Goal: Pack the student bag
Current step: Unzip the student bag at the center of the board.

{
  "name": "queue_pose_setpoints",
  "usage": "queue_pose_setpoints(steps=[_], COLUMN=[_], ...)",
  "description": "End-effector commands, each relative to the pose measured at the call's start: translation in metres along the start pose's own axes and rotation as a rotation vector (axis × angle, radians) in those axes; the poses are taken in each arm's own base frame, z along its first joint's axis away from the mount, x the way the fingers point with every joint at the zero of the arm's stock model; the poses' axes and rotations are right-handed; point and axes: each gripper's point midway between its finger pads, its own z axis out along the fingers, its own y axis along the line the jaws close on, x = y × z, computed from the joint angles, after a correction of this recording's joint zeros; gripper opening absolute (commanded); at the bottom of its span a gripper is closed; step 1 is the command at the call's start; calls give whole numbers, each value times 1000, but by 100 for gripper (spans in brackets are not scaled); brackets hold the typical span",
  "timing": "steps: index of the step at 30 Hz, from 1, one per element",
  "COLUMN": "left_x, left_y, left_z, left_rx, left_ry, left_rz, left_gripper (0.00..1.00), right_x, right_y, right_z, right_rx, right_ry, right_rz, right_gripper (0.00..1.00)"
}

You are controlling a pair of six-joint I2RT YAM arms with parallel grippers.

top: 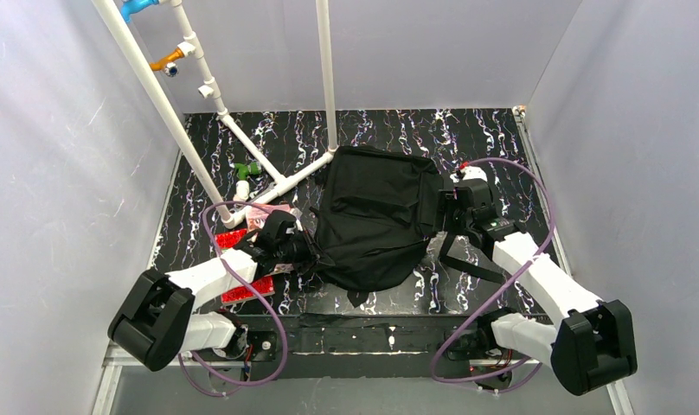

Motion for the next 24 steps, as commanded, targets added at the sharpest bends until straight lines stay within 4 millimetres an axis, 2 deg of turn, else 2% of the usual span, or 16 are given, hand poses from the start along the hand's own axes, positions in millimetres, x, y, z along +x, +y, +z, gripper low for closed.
queue_pose_setpoints(steps=[1, 2, 5, 7, 10, 14, 19, 21, 24], left_x=[-6, -5, -2, 1, 7, 11, 10, 12, 15], left_y=[2, 3, 7, 9, 15, 18, 17, 17, 17], left_z=[-1, -1, -1, 0, -1, -7, -19, -23, -27], left_rx=[-37, -40, -56, -62, -82, -93, -98, -100, -92], left_ry=[-16, -14, 5, 22, 48, 44, 16, 20, 23], left_rz=[-25, -25, -23, -26, -50, -61, -30, -24, -23], left_gripper=[0, 0, 0, 0, 0, 32, 60, 67, 72], right_x=[-27, -30, -14, 1, 20, 38, 62, 71, 84], right_y=[34, 43, 106, 142, 177, 201, 219, 225, 234], right_z=[-29, -32, -48, -59, -70, -71, -73, -75, -75], right_rx=[-125, -142, -313, -420, -531, -642, -759, -782, -816], right_ry=[-36, -46, -46, -23, -16, 19, 99, 122, 146], right_rz=[-225, -261, -454, -556, -642, -664, -730, -765, -798], right_gripper=[77, 82, 94, 98, 98, 98, 98, 98, 97])
